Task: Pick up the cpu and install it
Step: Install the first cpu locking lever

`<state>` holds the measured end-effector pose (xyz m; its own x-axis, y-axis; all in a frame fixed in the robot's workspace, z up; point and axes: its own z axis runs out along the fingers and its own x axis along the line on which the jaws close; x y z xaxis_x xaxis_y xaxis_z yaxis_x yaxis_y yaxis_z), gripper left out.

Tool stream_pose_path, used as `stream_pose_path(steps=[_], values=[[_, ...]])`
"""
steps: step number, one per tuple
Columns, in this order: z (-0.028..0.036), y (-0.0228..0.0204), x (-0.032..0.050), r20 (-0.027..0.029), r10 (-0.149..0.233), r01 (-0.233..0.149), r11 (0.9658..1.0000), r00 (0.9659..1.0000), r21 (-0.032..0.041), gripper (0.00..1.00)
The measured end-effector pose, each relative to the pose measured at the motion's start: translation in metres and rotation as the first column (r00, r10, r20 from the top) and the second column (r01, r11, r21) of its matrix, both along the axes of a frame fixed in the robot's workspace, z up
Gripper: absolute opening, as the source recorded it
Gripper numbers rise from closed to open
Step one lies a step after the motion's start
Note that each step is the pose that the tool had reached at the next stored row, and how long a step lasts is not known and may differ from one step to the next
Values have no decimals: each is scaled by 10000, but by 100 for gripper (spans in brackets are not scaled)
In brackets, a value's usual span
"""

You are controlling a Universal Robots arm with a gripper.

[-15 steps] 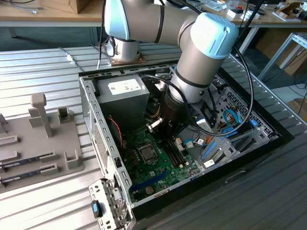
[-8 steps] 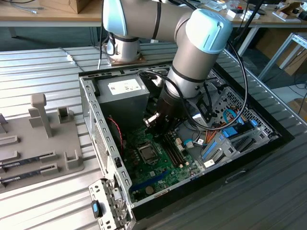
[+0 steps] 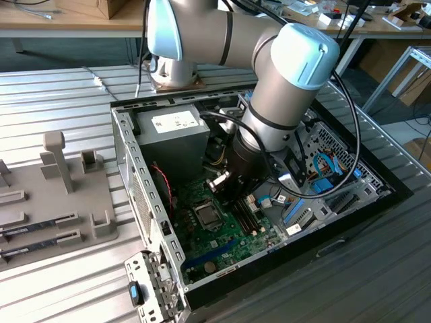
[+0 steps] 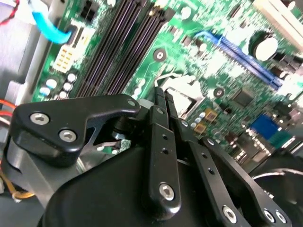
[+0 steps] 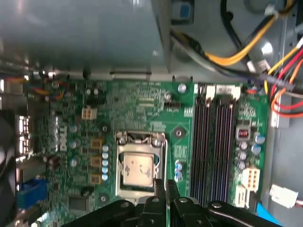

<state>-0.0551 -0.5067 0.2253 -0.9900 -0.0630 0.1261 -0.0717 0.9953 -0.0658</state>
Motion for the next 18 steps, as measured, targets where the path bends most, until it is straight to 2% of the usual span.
stream_pose_path(steps=[6,9,11,14,16,17,18], values=[[0,-4,-53,33,1,-1,10000,10000,-21,10],[0,-54,-71,56,1,0,10000,10000,-66,10],[0,-100,-72,56,0,0,9999,10000,-136,10],[-5,-123,-71,57,1,0,9998,10000,-215,10],[-11,-134,-71,58,2,0,9995,10000,-306,10],[-11,-138,-71,56,3,-1,9992,10000,-411,10],[-12,-139,-71,57,4,0,9976,10000,-692,10]])
